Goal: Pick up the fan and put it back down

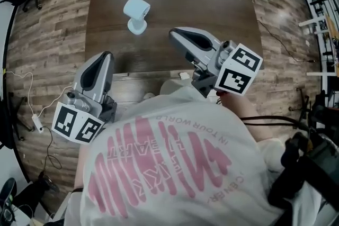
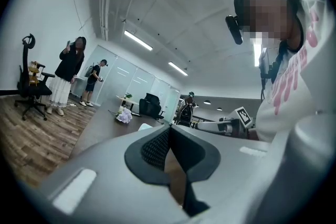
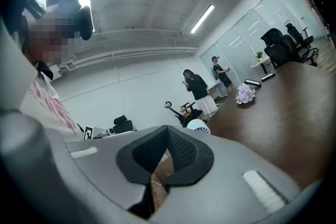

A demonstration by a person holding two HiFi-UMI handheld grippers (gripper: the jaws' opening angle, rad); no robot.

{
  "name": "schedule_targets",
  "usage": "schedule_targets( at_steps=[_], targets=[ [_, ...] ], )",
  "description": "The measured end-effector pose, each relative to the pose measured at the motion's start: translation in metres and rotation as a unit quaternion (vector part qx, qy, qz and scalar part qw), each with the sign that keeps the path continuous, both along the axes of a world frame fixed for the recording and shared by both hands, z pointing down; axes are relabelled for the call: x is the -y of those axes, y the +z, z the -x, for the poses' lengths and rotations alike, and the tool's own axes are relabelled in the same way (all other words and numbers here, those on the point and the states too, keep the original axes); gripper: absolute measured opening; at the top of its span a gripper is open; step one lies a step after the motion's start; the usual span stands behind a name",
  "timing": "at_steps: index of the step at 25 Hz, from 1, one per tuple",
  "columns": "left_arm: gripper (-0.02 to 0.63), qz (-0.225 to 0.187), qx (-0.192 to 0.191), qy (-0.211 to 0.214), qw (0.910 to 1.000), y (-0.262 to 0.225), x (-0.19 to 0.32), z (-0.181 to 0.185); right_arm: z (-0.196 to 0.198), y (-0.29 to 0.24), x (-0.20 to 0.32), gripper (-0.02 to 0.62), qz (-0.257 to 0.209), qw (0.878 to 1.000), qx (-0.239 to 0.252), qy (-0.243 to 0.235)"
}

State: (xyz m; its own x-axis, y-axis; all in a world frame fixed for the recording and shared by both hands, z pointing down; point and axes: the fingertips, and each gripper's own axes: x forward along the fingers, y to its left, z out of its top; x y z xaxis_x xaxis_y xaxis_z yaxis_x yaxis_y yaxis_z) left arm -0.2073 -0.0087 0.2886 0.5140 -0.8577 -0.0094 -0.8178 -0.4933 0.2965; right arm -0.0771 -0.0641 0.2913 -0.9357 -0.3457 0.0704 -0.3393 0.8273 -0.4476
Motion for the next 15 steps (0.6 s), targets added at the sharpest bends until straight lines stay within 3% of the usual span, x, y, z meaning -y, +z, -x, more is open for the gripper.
schedule_targets(
  at_steps=[7, 11, 15],
  targets=[
    [0.028, 0.005, 0.000, -0.001, 1.0000, 0.028, 0.033, -0.018, -0.023, 0.017, 0.008, 0.006, 0.030, 0.999, -0.016, 0.013],
    [0.239, 0.031, 0.025, -0.001, 0.9992, 0.051, 0.058, -0.022, -0.026, 0.024, 0.019, 0.006, 0.040, 0.999, -0.022, 0.012],
    [0.242, 0.051, 0.071, 0.004, 0.9962, 0.086, 0.085, -0.031, -0.035, 0.027, 0.032, 0.006, 0.047, 0.998, -0.031, 0.010]
  ],
)
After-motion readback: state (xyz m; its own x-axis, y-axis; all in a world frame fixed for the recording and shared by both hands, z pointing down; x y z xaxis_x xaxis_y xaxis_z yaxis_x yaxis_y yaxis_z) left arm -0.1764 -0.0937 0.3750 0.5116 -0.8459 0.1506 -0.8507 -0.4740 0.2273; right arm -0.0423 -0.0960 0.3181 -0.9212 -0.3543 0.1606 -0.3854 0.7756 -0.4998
